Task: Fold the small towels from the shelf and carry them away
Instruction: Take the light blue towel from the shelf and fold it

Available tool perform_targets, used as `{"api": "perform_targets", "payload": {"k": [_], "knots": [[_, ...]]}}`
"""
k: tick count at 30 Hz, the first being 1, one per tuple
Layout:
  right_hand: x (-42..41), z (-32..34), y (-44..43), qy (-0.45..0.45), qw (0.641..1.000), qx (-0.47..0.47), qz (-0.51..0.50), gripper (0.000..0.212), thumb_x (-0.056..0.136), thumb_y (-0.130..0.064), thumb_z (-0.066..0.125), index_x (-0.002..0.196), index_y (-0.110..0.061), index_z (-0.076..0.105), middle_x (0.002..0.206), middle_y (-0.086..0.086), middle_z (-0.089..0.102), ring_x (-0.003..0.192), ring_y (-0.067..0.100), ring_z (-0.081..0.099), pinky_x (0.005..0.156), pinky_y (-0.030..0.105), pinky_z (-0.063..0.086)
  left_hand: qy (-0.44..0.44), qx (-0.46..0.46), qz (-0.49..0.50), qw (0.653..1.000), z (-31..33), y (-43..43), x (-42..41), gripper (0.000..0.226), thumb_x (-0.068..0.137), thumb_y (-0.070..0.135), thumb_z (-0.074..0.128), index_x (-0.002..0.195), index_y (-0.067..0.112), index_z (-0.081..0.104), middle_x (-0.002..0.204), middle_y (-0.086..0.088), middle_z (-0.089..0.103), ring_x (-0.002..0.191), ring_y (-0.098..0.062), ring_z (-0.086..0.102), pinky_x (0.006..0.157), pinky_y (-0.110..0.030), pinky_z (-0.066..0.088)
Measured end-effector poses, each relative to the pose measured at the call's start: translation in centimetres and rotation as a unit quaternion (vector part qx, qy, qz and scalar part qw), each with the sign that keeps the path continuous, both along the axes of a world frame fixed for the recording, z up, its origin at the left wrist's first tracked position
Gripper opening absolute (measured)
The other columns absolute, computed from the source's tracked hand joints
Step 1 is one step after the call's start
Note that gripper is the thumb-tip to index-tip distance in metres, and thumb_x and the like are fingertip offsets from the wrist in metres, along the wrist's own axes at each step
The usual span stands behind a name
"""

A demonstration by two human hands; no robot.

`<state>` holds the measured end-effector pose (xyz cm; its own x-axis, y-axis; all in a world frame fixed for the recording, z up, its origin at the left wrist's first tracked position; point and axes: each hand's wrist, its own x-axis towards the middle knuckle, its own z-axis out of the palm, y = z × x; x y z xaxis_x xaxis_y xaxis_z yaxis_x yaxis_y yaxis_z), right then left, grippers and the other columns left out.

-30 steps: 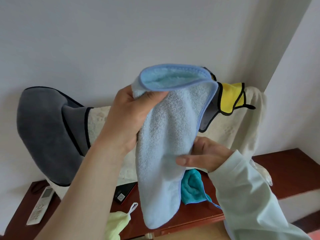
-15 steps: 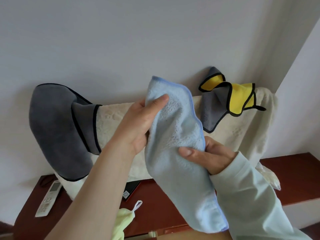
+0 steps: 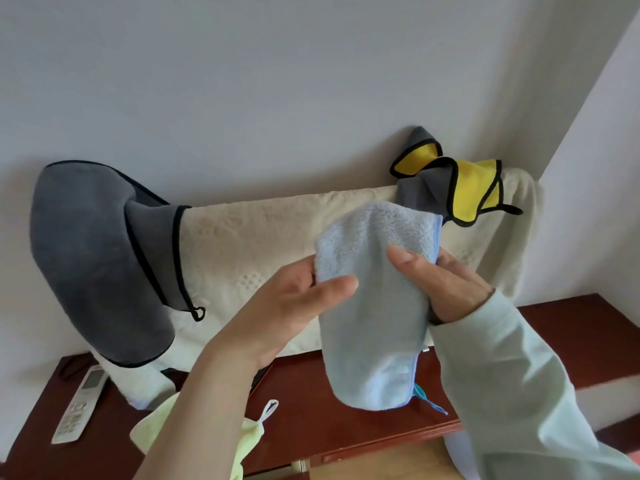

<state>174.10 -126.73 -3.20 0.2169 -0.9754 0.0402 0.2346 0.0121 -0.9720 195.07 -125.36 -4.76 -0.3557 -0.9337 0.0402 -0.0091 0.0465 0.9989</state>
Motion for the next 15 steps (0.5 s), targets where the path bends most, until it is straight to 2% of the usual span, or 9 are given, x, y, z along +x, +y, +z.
{"api": "perform_targets", "payload": {"k": [3,6,9,12,14,15], "knots": [[-0.1,-0.1,0.1,-0.016,1.000,0.000,0.017,0.022,0.077,-0.027,0.069,0.094,-0.028,0.083,0.100,0.008,0.080,0.093,0.026,0.077,0.079,0.036,0.062,-0.011,-0.029,0.121,0.992,0.8,0.0,-0.6,0.022,0.095,0.041,0.067,0.102,0.024,0.078,0.106,-0.004,0.080,0.104,-0.023,0.075,0.106,-0.055,0.050],[-0.3,0.1,0.0,-0.010,0.998,-0.007,0.057,0.026,0.076,-0.017,0.067,0.094,-0.028,0.083,0.099,0.007,0.080,0.091,0.024,0.078,0.074,0.033,0.063,0.024,-0.015,0.153,0.988,1.3,-0.1,-0.4,0.028,0.098,0.042,0.061,0.102,0.021,0.079,0.107,-0.011,0.078,0.105,-0.030,0.074,0.105,-0.060,0.049],[-0.5,0.1,-0.4,0.047,0.996,0.005,0.077,0.025,0.075,-0.014,0.084,0.097,-0.024,0.079,0.100,0.004,0.081,0.094,0.020,0.078,0.077,0.030,0.063,0.033,-0.016,0.165,0.986,1.9,0.0,-0.4,0.035,0.098,0.044,0.061,0.102,0.014,0.076,0.110,-0.021,0.074,0.108,-0.040,0.070,0.105,-0.063,0.048],[-0.3,-0.2,-0.7,0.112,0.988,0.011,0.110,0.036,0.069,-0.018,0.083,0.103,-0.024,0.073,0.097,-0.003,0.081,0.092,0.011,0.077,0.083,0.026,0.062,0.076,0.002,0.202,0.976,2.2,0.1,-0.5,0.032,0.102,0.034,0.060,0.100,0.005,0.074,0.110,-0.025,0.073,0.102,-0.037,0.073,0.095,-0.053,0.055],[-0.2,-0.6,-0.7,0.142,0.980,0.015,0.137,0.043,0.070,-0.009,0.088,0.107,-0.024,0.071,0.100,-0.004,0.081,0.099,0.010,0.076,0.091,0.028,0.059,0.100,0.019,0.204,0.974,2.3,-0.1,-0.3,0.025,0.102,0.029,0.057,0.099,0.013,0.076,0.104,-0.015,0.078,0.095,-0.024,0.075,0.087,-0.042,0.057],[-0.2,-0.8,-0.8,0.156,0.977,0.009,0.145,0.045,0.072,-0.006,0.084,0.110,-0.024,0.070,0.104,-0.005,0.080,0.103,0.011,0.074,0.093,0.027,0.058,0.099,0.019,0.194,0.976,2.3,-0.1,0.0,0.022,0.102,0.028,0.056,0.102,0.021,0.077,0.106,-0.009,0.079,0.099,-0.020,0.075,0.090,-0.039,0.056]]}}
